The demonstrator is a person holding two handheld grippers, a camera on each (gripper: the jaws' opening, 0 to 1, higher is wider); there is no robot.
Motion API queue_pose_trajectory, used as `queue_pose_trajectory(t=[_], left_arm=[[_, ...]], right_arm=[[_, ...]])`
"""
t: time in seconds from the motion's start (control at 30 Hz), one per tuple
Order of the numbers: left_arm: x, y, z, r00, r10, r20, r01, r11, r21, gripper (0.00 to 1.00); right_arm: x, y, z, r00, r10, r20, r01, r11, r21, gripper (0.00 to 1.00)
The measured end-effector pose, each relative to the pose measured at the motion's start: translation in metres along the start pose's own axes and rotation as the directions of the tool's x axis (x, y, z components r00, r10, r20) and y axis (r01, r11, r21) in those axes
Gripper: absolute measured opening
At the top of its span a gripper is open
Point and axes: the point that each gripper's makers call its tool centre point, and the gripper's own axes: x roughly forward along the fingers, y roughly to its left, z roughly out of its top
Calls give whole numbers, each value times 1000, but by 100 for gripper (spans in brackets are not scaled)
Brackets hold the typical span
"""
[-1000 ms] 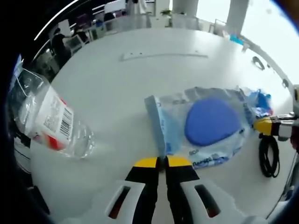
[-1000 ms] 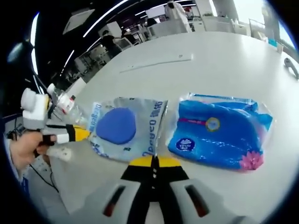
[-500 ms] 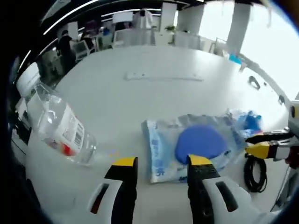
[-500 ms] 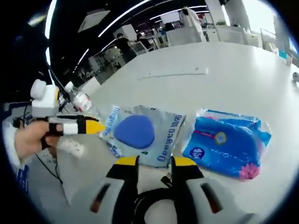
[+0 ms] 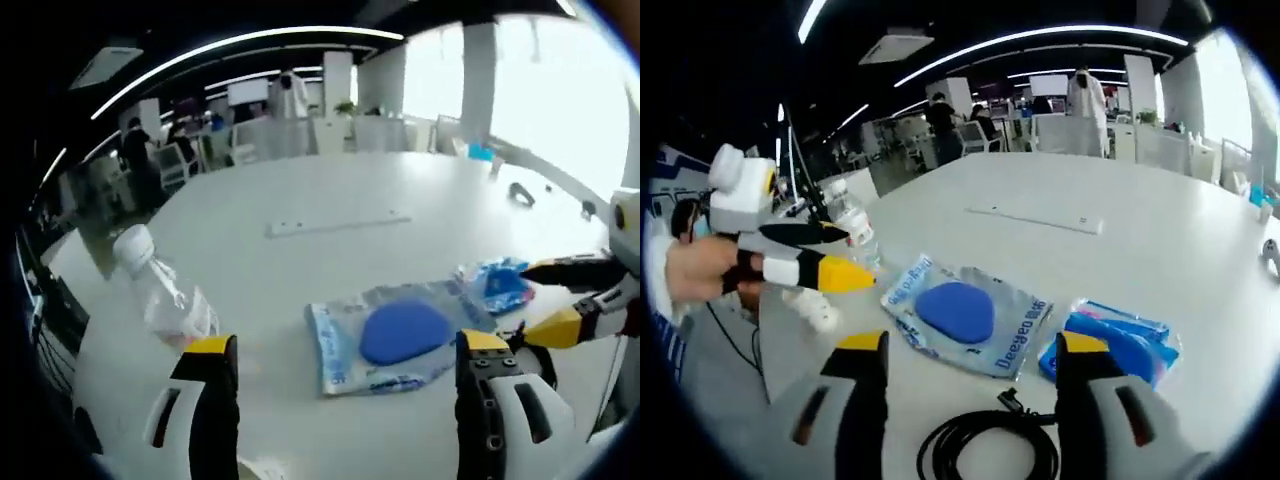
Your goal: Arrange the tabletop items into an orderly group along one side of the table until the central work area is clear of visible clutter.
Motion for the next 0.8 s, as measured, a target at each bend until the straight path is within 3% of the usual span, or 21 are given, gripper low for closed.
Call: queue_pose_trajectory(t=[0.33, 0.8], left_arm=[[-26, 11, 4, 999, 8, 39, -8, 1000, -7, 90], [-50, 35, -16, 1000, 14, 14, -14, 1000, 0, 90]], right_arm=[[-21, 4, -6, 1000, -20, -7, 20, 1000, -11, 67], [-41, -10, -5, 999, -50, 12, 50, 999, -5, 68]])
